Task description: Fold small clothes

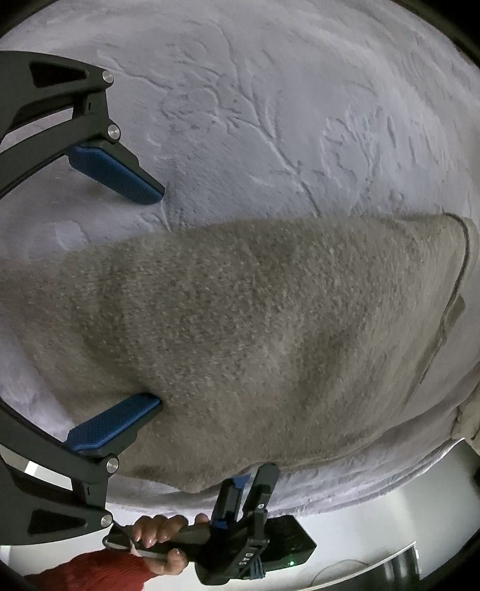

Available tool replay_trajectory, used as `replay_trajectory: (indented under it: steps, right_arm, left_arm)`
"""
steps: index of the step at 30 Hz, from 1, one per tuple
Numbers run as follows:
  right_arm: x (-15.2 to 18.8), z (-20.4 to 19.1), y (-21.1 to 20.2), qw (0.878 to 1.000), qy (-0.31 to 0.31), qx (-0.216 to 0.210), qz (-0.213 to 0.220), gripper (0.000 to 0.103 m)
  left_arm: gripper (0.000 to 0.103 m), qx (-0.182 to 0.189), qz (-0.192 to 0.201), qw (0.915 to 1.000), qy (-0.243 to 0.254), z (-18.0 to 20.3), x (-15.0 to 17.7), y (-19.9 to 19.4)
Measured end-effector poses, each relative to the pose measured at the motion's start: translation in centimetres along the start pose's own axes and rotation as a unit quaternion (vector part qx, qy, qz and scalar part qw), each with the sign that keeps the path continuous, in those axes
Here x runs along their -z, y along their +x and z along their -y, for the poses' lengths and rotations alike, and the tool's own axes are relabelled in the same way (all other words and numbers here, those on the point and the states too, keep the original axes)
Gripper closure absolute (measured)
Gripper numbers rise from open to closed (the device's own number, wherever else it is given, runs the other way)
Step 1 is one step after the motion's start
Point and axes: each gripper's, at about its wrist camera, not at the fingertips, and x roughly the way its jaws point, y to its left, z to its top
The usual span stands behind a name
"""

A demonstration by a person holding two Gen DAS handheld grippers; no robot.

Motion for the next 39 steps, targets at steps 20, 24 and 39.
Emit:
replay_trajectory:
  steps: [20,24,39]
  right_arm:
    - [-0.4,-1.7,1.2,0.998,0.018,-0.062,0.025,0.067]
    - [0.1,-2.7,0.4,0.995,0.030,-0.090,0.028,0.068]
    - [5.1,-9.7,-0.2,0.996,-0.010,-0.080,0.034,0.068]
  left_arm:
    - [0.043,0.050,0.051,0.9971,-0.027,1.5,-0.8,-0.5]
    - [0.052,0.077,0.065,0.9944,-0.032,1.1,-0.4,-2.1]
    - [0.051,0.099,0.100,0.9896,-0.029,-0.7,3.2,-6.8]
